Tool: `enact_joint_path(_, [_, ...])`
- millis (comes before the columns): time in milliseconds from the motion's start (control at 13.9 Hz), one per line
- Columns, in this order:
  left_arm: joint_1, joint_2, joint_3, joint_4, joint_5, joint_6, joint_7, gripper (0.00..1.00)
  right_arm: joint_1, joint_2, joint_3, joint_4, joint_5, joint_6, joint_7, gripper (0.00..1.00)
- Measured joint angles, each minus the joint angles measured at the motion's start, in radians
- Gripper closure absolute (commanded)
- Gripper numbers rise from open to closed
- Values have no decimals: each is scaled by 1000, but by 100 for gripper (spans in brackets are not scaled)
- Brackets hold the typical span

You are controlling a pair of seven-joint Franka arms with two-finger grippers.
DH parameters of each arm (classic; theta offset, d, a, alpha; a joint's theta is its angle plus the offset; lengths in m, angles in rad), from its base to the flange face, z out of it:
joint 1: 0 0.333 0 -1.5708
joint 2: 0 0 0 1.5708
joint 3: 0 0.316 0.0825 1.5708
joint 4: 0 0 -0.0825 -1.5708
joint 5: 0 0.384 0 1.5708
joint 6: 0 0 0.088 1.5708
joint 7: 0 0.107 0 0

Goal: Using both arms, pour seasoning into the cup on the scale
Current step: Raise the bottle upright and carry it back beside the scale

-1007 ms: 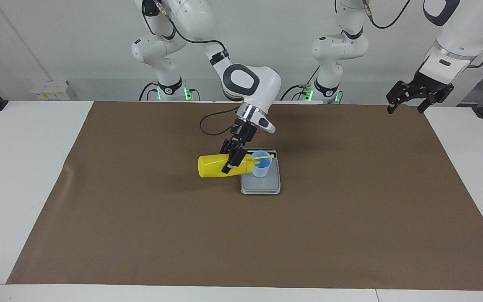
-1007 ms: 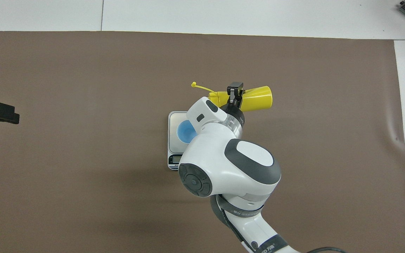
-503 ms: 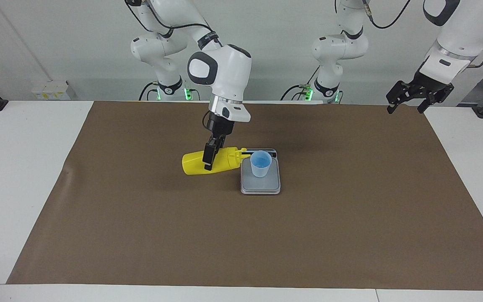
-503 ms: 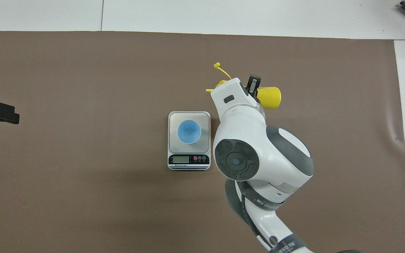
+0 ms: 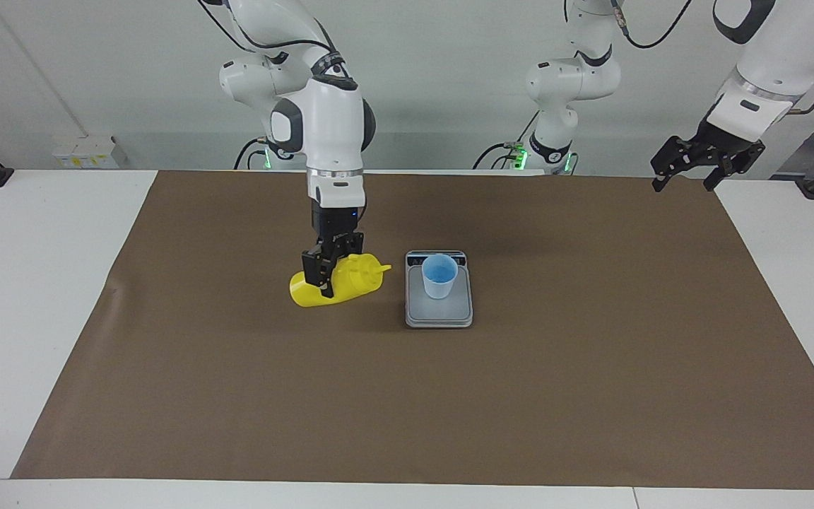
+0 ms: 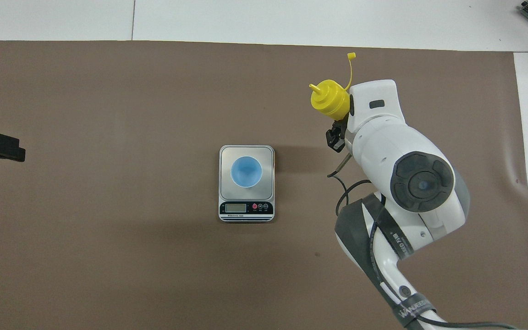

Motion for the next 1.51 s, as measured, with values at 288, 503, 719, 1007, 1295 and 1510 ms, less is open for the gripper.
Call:
enact_joint_path(288, [0, 0, 0, 0, 0, 0, 0, 0, -33, -30, 0, -59, 148, 79, 1, 100])
enact_joint_path(503, [0, 0, 0, 0, 0, 0, 0, 0, -53, -43, -1, -117, 229, 170, 1, 100])
enact_joint_path(719, [0, 0, 0, 0, 0, 0, 0, 0, -72, -53, -1, -149, 280, 202, 0, 100])
enact_joint_path(1007, [0, 0, 0, 0, 0, 0, 0, 0, -98, -60, -1, -154, 494, 202, -214, 100])
enact_joint_path(1295, [0, 0, 0, 0, 0, 0, 0, 0, -138, -66, -3, -160, 812, 190, -574, 100])
enact_joint_path(1510, [0, 0, 0, 0, 0, 0, 0, 0, -192, -78, -4, -175, 1019, 136, -820, 100])
